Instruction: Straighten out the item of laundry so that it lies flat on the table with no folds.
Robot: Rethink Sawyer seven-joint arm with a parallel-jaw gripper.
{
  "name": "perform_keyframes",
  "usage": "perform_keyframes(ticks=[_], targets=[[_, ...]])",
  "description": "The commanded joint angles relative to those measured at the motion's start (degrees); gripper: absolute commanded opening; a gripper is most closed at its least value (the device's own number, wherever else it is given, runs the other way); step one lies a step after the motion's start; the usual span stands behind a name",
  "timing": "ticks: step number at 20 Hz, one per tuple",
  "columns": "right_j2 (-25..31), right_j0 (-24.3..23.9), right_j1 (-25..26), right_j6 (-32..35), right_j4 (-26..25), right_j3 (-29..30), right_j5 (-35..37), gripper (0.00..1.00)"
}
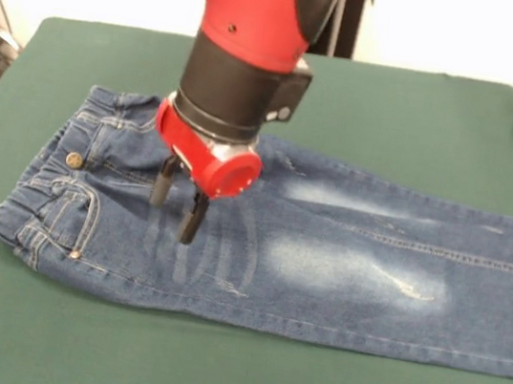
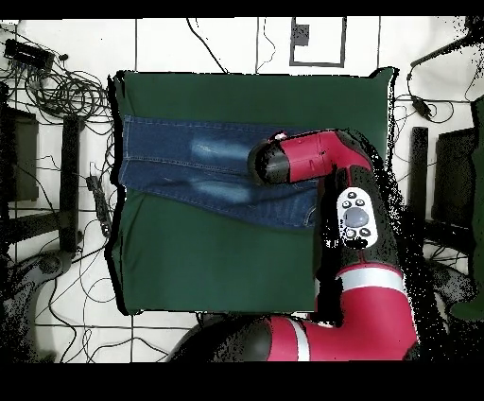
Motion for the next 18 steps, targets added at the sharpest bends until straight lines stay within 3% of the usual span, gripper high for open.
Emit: perform_keyframes(ticks=[1, 18], targets=[[1.10, 1.90, -2.56, -3.51, 3.98, 8.12, 5.51, 1.00], [-6.09, 3.07, 1.91, 2.92, 3.43, 13.03, -0.34, 1.00]])
